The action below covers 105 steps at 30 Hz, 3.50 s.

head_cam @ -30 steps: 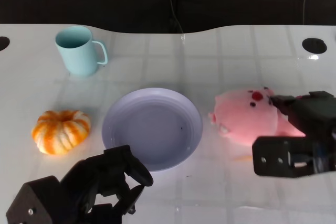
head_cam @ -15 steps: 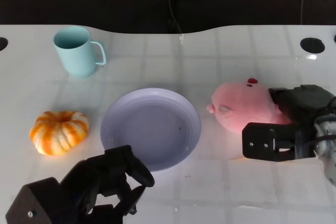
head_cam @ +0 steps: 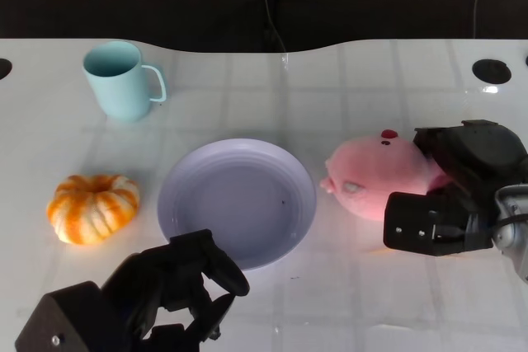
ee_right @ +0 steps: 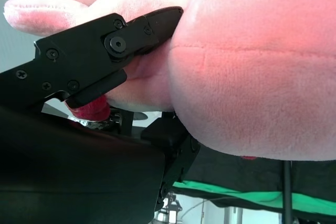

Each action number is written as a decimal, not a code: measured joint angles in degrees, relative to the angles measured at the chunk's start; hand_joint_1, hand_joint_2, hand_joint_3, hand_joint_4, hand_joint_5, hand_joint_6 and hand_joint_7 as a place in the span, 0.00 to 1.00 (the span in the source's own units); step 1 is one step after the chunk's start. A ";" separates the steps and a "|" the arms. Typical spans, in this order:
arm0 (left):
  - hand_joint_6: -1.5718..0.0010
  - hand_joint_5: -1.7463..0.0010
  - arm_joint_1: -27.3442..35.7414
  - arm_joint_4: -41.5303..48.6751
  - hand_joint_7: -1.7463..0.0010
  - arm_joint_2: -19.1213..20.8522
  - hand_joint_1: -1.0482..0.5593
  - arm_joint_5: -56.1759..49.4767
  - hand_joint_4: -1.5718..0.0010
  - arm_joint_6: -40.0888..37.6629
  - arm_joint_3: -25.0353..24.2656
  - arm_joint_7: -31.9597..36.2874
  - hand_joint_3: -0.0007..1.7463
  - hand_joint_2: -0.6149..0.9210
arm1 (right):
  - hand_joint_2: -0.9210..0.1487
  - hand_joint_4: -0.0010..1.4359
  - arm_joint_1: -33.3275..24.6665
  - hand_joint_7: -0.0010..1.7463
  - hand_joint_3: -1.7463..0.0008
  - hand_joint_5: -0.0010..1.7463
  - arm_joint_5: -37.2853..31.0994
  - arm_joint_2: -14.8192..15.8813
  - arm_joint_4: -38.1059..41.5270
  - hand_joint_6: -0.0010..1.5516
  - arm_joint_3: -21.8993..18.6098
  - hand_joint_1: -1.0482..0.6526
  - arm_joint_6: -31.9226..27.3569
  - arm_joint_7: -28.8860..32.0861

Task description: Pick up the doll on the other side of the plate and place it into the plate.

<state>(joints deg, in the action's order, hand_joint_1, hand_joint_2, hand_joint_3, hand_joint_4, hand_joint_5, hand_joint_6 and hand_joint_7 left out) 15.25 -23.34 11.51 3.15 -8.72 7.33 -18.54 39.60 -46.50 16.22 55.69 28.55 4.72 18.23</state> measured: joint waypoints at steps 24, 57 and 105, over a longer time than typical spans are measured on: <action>0.61 0.00 -0.05 -0.02 0.19 0.01 0.50 -0.71 0.61 -0.07 0.21 0.00 0.51 0.85 | 0.53 0.68 -2.43 1.00 0.27 1.00 8.21 0.90 -22.76 0.50 -9.12 0.50 0.38 -0.19; 0.61 0.00 0.43 1.66 0.21 -1.99 0.50 -1.53 0.58 1.10 2.56 0.99 0.49 0.86 | 0.02 0.45 11.92 0.07 0.92 0.41 8.35 -20.26 -6.50 0.47 1.42 0.40 1.43 -14.86; 0.61 0.00 -0.11 2.20 0.20 -1.46 0.50 -1.00 0.59 1.64 1.82 0.96 0.49 0.87 | 0.07 0.57 -40.34 0.18 0.89 0.54 27.03 1.08 -76.82 0.60 -21.22 0.57 2.54 -34.03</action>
<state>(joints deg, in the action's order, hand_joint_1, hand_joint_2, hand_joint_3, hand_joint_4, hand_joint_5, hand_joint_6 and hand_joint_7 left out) 15.14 -21.14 10.05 2.15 -7.07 9.15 -17.58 -0.74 -19.47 17.30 -21.13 7.33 7.27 -15.80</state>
